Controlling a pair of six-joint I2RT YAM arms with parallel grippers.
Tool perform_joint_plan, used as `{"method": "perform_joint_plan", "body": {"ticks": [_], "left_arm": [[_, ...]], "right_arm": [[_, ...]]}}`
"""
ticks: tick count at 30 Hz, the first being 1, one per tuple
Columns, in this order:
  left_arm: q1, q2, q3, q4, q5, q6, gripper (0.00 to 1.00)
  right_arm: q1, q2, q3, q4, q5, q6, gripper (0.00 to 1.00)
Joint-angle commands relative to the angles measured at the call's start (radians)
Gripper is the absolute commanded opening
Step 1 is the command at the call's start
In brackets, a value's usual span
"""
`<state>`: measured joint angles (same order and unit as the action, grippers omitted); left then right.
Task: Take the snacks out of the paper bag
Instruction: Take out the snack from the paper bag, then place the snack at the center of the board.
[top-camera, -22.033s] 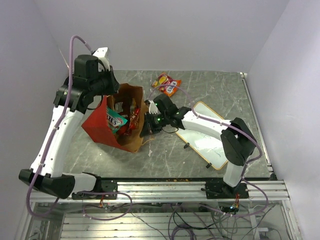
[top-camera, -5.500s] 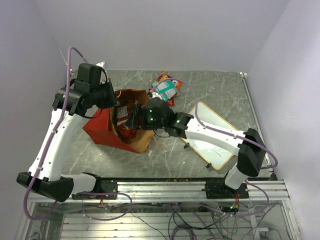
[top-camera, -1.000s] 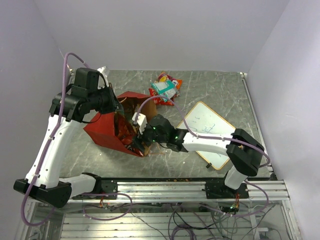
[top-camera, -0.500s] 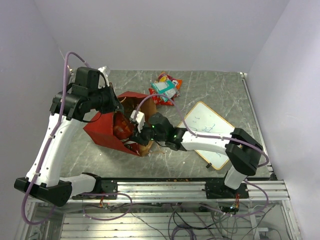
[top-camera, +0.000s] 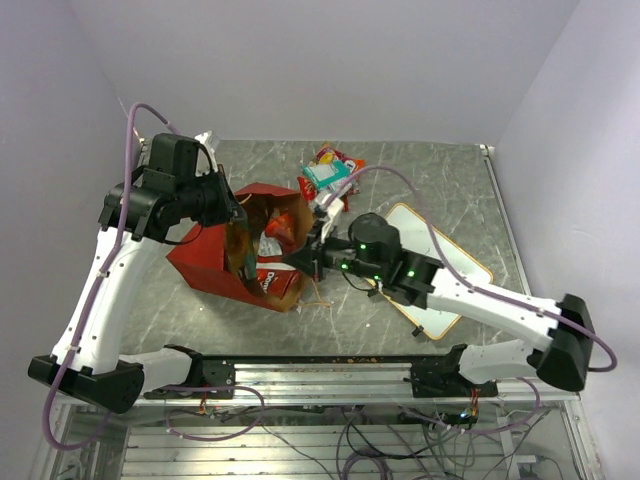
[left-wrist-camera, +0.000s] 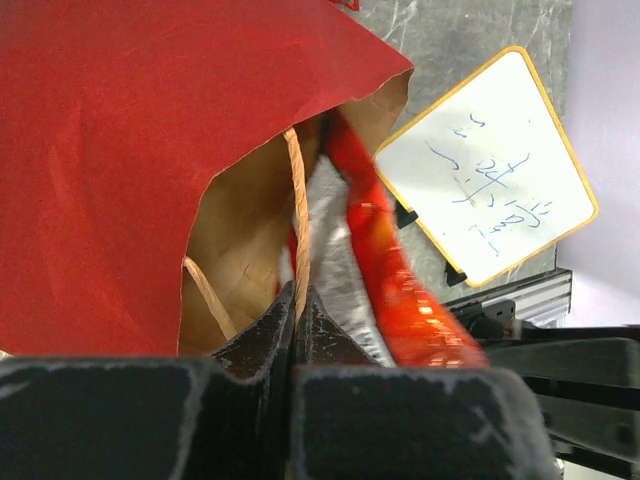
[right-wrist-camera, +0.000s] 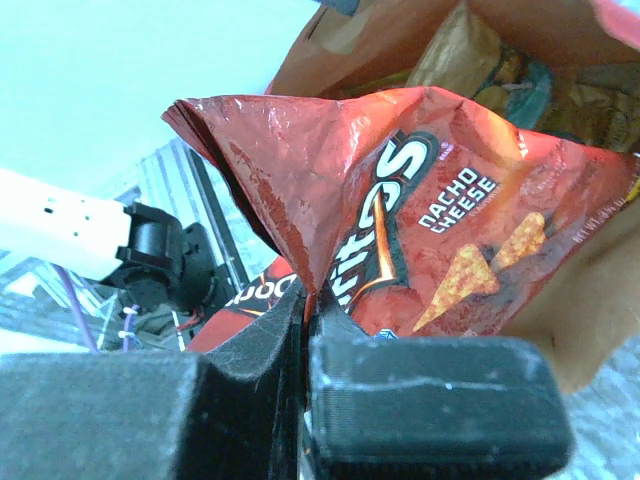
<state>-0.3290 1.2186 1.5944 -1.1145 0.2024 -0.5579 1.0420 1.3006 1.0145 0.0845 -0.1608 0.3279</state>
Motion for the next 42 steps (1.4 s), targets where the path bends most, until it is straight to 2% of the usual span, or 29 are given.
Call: {"method": "perform_joint_plan", "body": {"ticks": [1, 6, 12, 17, 20, 23, 32, 34, 42], "left_arm": [[0.002, -0.012, 0.051, -0.020, -0.026, 0.006, 0.07], [0.004, -0.026, 0.034, -0.023, -0.033, 0.008, 0.07], [0.004, -0.045, 0.004, -0.024, -0.035, 0.015, 0.07], [0.004, -0.047, 0.017, -0.044, -0.061, 0.039, 0.07], [0.004, -0.043, 0.031, -0.056, -0.078, 0.051, 0.07], [0.004, -0.039, 0.045, -0.065, -0.095, 0.060, 0.07], [0.004, -0.050, 0.031, -0.038, -0.118, 0.082, 0.07], [0.004, -0.042, 0.037, -0.035, -0.117, 0.081, 0.07], [0.005, -0.030, 0.030, 0.010, -0.130, 0.108, 0.07]], "right_arm": [[-0.009, -0.122, 0.029, -0.129, 0.069, 0.079, 0.00], [-0.010, -0.208, 0.115, -0.248, 0.142, 0.062, 0.00], [-0.011, -0.261, 0.207, -0.250, 0.372, -0.015, 0.00], [-0.016, -0.207, 0.284, -0.210, 0.643, -0.136, 0.00], [-0.073, -0.128, 0.351, -0.205, 0.717, -0.167, 0.00], [-0.179, -0.034, 0.433, -0.248, 0.708, -0.132, 0.00], [-0.429, 0.227, 0.593, -0.299, 0.557, -0.096, 0.00], [-0.481, 0.276, 0.609, -0.307, 0.482, -0.080, 0.00], [-0.628, 0.404, 0.591, -0.284, 0.361, -0.082, 0.00]]}}
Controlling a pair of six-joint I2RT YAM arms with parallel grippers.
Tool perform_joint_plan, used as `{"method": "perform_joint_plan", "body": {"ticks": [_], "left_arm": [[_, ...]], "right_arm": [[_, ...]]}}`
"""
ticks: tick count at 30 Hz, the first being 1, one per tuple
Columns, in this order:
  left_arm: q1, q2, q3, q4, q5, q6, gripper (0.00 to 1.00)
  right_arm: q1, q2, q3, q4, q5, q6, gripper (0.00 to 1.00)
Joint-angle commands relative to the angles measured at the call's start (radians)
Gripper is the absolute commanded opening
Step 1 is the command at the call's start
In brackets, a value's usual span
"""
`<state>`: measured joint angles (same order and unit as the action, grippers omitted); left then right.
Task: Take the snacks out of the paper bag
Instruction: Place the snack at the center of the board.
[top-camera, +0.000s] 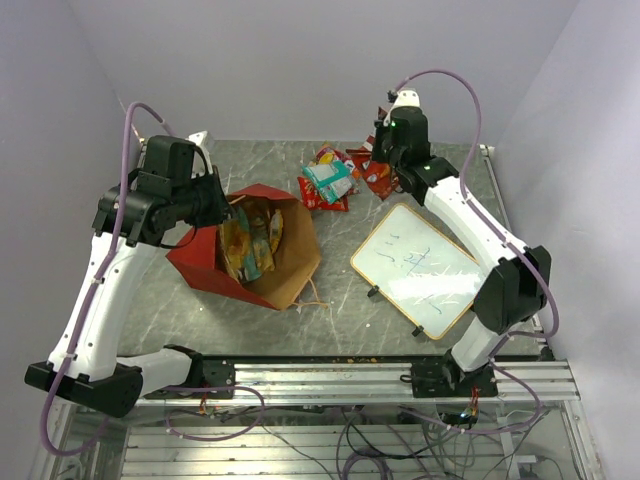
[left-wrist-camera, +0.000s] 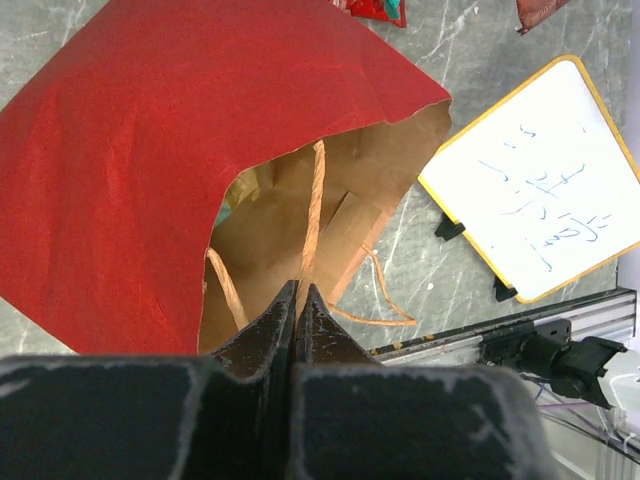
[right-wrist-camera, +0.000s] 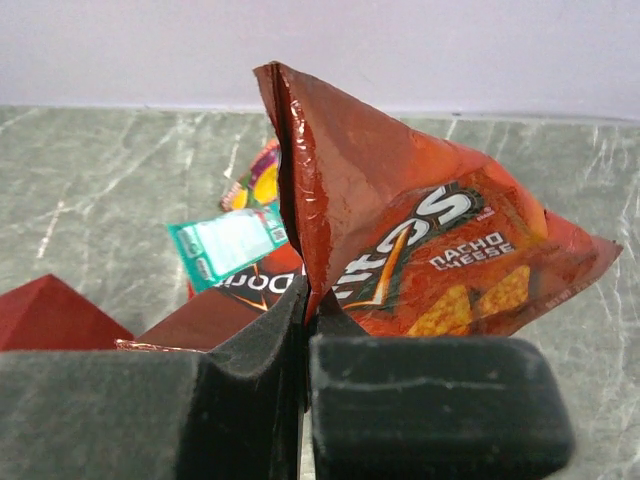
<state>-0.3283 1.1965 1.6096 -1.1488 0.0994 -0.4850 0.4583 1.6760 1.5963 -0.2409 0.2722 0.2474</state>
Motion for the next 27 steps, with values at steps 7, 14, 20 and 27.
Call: {"method": "perform_joint_plan", "body": {"ticks": [7, 14, 20, 27], "left_arm": [[0.003, -0.044, -0.047, 0.158, -0.046, 0.091, 0.07], [0.003, -0.018, -0.027, 0.155, -0.051, 0.135, 0.07], [0.003, -0.002, -0.016, 0.138, -0.057, 0.157, 0.07], [0.003, 0.019, 0.013, 0.115, -0.087, 0.174, 0.07]], "right_arm": [[-0.121, 0.146, 0.016, 0.016, -0.063, 0.010, 0.00], [-0.122, 0.363, 0.200, -0.148, 0.020, -0.023, 0.00], [-0.122, 0.513, 0.291, -0.160, -0.075, -0.037, 0.00], [-0.123, 0.607, 0.339, -0.142, -0.150, 0.037, 0.07]]}}
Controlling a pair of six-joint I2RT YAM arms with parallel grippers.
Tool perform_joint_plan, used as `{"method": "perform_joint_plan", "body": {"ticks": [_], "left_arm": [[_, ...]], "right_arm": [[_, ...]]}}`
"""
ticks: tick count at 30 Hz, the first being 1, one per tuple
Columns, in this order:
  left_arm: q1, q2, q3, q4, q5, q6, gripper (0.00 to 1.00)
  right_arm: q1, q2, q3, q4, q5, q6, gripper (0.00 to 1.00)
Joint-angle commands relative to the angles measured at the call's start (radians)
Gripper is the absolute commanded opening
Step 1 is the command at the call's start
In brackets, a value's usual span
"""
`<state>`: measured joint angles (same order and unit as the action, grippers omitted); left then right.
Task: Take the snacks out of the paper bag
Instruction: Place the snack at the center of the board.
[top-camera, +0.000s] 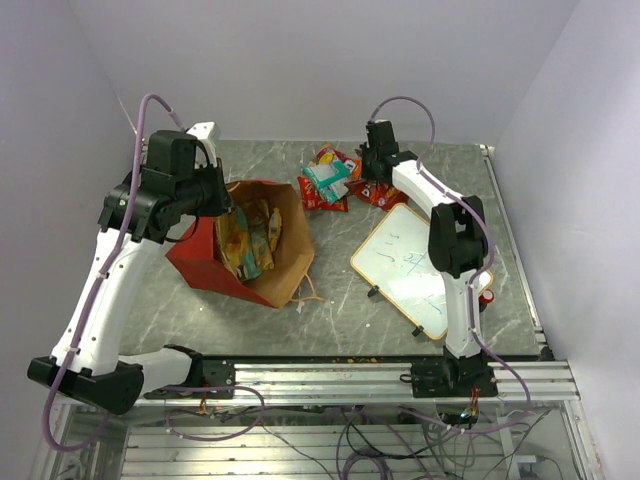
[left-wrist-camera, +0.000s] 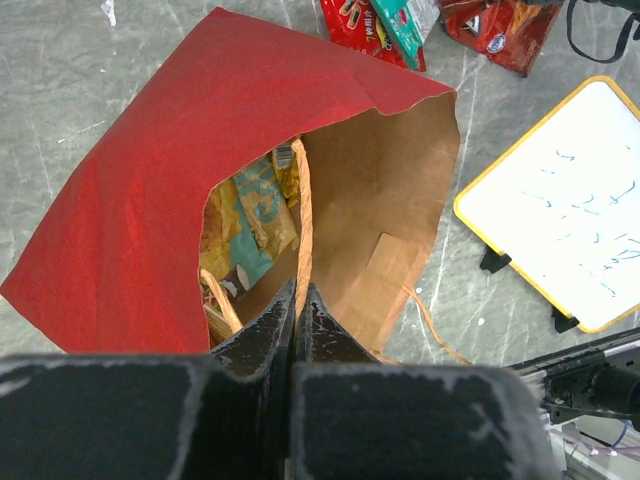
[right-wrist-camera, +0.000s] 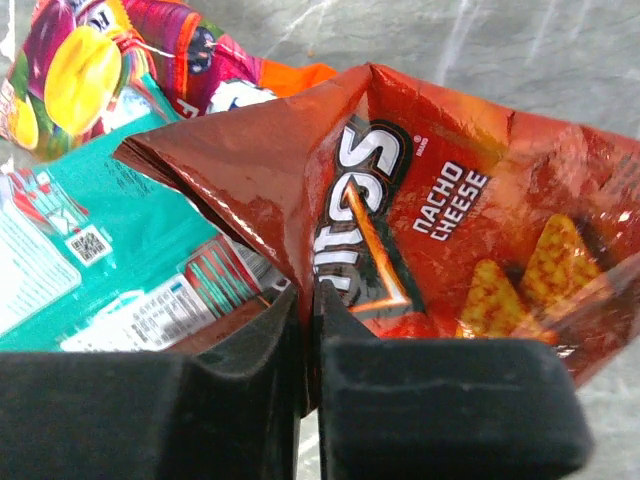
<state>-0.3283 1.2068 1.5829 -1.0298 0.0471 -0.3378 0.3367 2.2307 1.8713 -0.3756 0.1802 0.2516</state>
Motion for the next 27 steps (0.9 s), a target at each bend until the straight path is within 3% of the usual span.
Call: {"method": "perform_joint_plan", "body": {"ticks": [1, 5, 8, 13, 21, 27], "left_arm": [[0.003, 0.009, 0.039, -0.003, -0.035, 0.026, 0.07], [0.003, 0.010, 0.035, 0.003, -0.029, 0.030, 0.07], [0.003, 0.013, 0.035, 0.007, -0.017, 0.032, 0.07], [0.003, 0.017, 0.027, 0.021, 0.031, 0.020, 0.07], [0.003, 0.007, -0.014, 0.064, 0.093, -0.005, 0.07], [0.003, 0.000, -0.029, 0.075, 0.126, -0.016, 0.07]], "right_arm": [[-0.002, 0.064, 0.083, -0.021, -0.072, 0.029, 0.14], [-0.004, 0.042, 0.113, -0.045, -0.120, -0.010, 0.46], [-0.003, -0.021, 0.061, -0.023, -0.113, -0.034, 0.56], [-0.002, -0.168, -0.053, 0.033, -0.147, -0.041, 0.60], [0.001, -0.378, -0.260, 0.267, -0.471, 0.012, 0.60], [0.019, -0.467, -0.408, 0.489, -0.614, 0.248, 0.59]]}}
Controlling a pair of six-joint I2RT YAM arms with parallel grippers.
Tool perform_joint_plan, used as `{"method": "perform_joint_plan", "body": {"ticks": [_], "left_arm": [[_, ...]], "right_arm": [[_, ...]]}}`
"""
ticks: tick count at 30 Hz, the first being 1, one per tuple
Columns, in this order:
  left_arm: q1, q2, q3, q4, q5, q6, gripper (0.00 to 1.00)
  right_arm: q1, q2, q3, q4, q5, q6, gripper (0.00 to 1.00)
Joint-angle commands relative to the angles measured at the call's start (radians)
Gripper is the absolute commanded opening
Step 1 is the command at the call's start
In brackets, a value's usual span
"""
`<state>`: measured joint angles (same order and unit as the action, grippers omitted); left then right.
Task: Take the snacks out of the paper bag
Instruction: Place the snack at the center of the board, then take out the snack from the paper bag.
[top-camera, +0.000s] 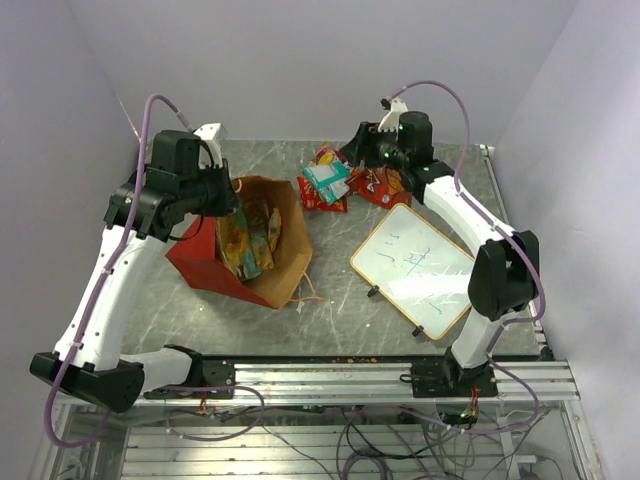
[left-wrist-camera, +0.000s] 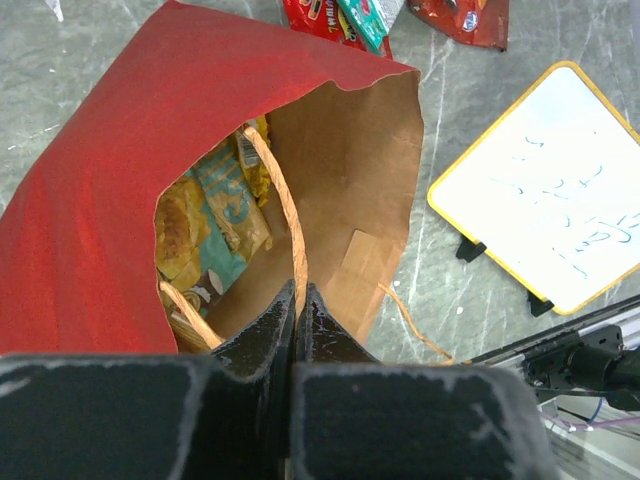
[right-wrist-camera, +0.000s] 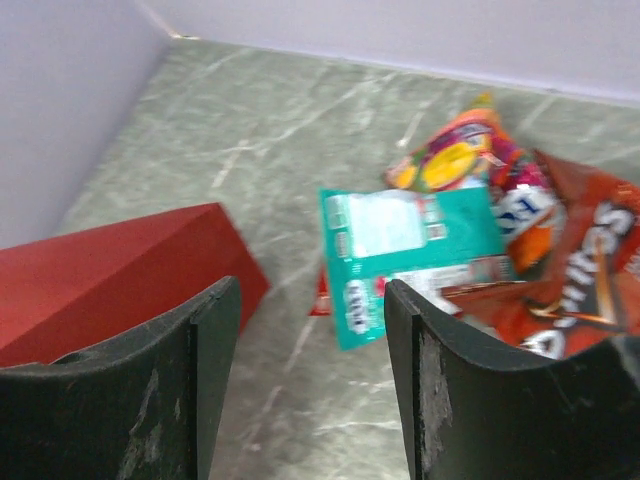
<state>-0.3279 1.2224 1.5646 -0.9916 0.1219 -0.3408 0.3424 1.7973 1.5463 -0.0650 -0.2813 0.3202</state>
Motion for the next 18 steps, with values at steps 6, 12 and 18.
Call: {"method": "perform_joint_plan", "body": {"ticks": [6, 12, 18], "left_arm": [[0.003, -0.055, -0.059, 0.084, 0.070, -0.066, 0.07], [0.003, -0.065, -0.049, 0.049, -0.028, -0.115, 0.07], [0.003, -0.077, -0.057, 0.088, 0.006, -0.144, 0.07]], "right_arm": [[0.109, -0.093, -0.129, 0.185, -0.177, 0.233, 0.59], [0.277, -0.171, -0.166, 0.112, -0.058, 0.182, 0.57], [0.415, -0.261, -0.272, 0.160, 0.089, 0.156, 0.44]]}}
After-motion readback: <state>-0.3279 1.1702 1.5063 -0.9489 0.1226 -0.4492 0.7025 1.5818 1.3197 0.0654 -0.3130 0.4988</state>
